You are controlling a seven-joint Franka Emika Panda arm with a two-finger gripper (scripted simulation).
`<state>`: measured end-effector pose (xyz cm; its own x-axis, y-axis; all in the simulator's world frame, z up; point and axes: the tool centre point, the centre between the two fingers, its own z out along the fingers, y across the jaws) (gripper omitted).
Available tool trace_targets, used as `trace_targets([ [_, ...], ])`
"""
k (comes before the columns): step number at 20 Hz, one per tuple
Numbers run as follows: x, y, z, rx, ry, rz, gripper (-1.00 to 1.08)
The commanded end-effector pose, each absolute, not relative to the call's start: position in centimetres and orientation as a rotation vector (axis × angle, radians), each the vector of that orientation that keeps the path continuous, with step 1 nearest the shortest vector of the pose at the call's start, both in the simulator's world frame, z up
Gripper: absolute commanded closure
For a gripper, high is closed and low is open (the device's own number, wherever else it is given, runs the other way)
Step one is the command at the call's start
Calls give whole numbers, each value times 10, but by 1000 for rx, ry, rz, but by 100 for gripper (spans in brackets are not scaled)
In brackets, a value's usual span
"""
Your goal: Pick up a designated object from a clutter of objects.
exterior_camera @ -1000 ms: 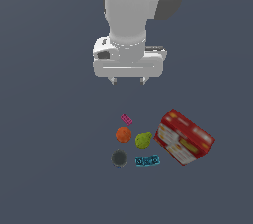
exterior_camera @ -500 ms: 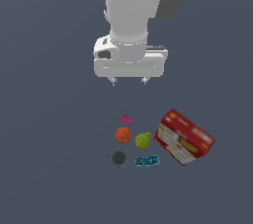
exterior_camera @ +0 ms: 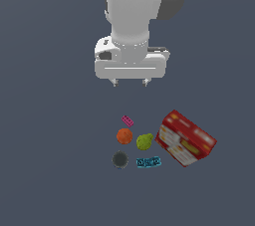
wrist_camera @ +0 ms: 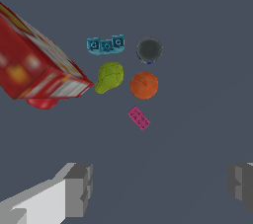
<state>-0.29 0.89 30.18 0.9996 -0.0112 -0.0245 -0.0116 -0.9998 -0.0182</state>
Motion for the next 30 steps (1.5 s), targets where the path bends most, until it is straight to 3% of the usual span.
trace_targets([
  [1, -2, 9, 298, -3124, 1, 38, -92],
  [11, 4, 5, 253, -3128, -200, 31, -92],
  [30, -8, -1, 102, -3008, -922, 10, -92],
])
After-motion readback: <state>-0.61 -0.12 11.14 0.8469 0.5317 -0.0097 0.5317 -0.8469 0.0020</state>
